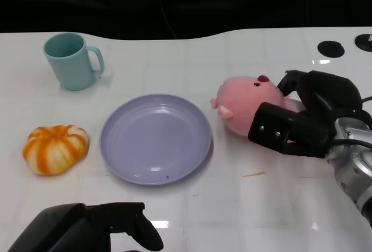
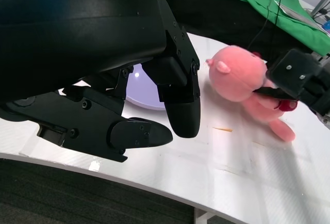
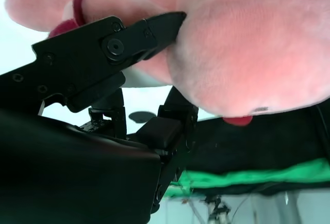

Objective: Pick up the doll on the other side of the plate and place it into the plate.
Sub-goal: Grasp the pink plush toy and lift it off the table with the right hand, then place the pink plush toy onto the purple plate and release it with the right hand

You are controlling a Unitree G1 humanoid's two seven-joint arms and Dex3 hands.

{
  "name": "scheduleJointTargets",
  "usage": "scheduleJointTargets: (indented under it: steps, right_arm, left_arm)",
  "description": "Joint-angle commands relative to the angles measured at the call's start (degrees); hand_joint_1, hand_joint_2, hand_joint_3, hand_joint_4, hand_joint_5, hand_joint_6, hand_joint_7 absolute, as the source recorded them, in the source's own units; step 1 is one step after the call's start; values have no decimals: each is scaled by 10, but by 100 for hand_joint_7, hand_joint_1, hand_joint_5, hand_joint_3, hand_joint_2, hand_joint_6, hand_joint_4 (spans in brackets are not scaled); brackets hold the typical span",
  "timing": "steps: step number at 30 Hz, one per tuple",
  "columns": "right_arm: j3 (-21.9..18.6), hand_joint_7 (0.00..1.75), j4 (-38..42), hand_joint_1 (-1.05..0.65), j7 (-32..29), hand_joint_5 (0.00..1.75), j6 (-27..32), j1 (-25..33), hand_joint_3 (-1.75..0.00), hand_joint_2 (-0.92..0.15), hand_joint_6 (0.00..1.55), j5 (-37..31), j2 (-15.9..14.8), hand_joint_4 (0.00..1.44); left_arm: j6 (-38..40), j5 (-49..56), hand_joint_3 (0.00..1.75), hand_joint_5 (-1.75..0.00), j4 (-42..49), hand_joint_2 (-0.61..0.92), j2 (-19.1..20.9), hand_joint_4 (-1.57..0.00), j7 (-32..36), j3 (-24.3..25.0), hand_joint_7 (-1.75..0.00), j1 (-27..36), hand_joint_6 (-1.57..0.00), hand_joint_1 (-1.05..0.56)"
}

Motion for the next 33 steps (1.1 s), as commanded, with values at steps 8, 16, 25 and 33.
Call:
scheduleJointTargets:
  steps: [8,16,25,33]
  right_arm:
    - [-47,175,-96,-22,7,175,-30,18,-131,-41,78,55,-3,98]
    - [-16,173,-140,-23,28,175,-39,-2,-137,-37,75,38,20,94]
    - [17,171,-118,-24,35,175,-63,-53,-138,-32,79,32,77,98]
    - [60,174,-68,-24,43,175,-49,-87,-133,-29,74,11,138,100]
  left_arm:
    - [-17,11,35,-160,-23,92,3,-67,-5,-20,-80,6,-76,-23]
    - [-16,19,36,-164,-23,92,-5,-66,1,-37,-80,4,-76,-23]
    - [-1,40,39,-164,-27,92,-11,-64,1,-59,-81,-2,-75,-25]
    - [7,54,40,-164,-29,92,-16,-64,6,-80,-83,-7,-73,-25]
